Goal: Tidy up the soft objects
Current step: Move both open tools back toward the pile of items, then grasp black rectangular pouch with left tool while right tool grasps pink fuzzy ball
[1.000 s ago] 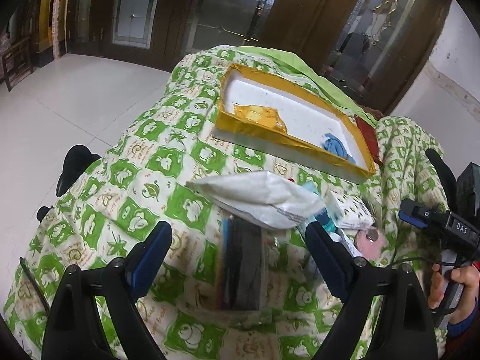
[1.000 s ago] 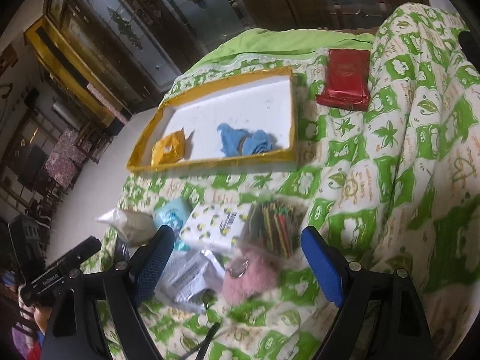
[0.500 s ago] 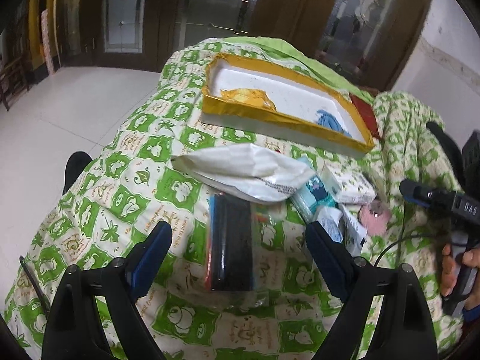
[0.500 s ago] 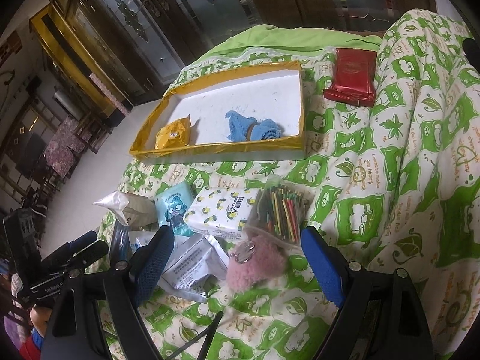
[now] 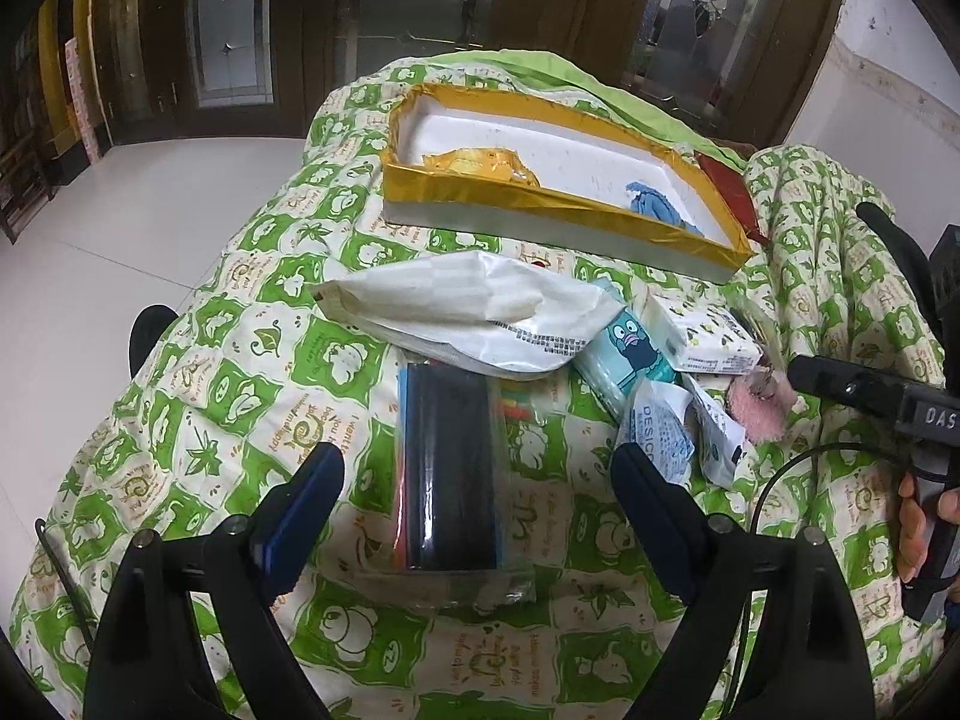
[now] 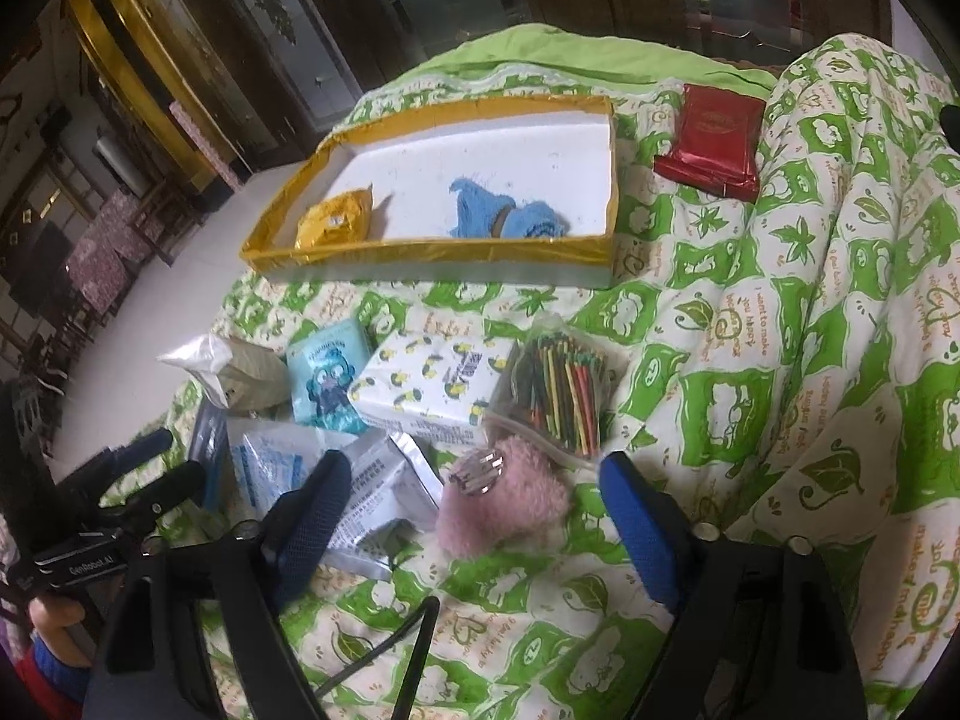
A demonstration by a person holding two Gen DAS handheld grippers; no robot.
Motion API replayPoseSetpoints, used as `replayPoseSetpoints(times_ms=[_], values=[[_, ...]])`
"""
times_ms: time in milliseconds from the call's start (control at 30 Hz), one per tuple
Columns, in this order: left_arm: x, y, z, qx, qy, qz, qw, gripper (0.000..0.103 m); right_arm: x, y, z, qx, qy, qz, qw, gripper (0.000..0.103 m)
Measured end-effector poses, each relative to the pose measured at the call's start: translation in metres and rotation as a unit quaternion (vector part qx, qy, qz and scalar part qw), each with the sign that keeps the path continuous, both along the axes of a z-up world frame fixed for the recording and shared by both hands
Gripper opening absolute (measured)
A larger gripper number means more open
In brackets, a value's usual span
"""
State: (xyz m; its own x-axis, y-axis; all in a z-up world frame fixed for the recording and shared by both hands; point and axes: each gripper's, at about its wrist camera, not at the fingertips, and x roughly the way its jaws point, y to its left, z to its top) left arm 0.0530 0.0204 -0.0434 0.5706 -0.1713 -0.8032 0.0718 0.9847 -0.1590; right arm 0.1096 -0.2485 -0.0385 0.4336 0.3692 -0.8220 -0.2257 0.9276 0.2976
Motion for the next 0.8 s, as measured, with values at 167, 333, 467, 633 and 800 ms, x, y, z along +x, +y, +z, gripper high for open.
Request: replayPoseSetpoints(times_ms=[167, 333, 467, 633, 800], values=[[0.002, -0.003, -0.004, 0.008, 0.006, -0.004, 0.9999, 0.09, -0.002, 0.01, -0.011, -0.032, 0.021, 0.016, 0.999, 0.07], [0.006, -0.003, -0.011, 0.016, 0.018, 0.003, 0.9997, 0.09, -0.002, 0.016, -0.017, -0.056, 0.025, 0.023, 0.998, 0.069], [0.011, -0.007, -0.018, 0.026, 0.028, 0.002, 0.9992, 0.09, -0.001, 0.022, -0.022, -0.077, 0.026, 0.029, 0.996, 0.069], [0.016, -0.011, -0.027, 0.033, 0.047, -0.006, 0.9984, 0.064, 0.002, 0.03, -0.03, -0.111, 0.029, 0.034, 0.993, 0.057], [0.015, -0.012, -0.028, 0.022, 0.046, -0.016, 0.9986, 0.039, 0.003, 0.031, -0.032, -0.115, 0.029, 0.036, 0.992, 0.049]])
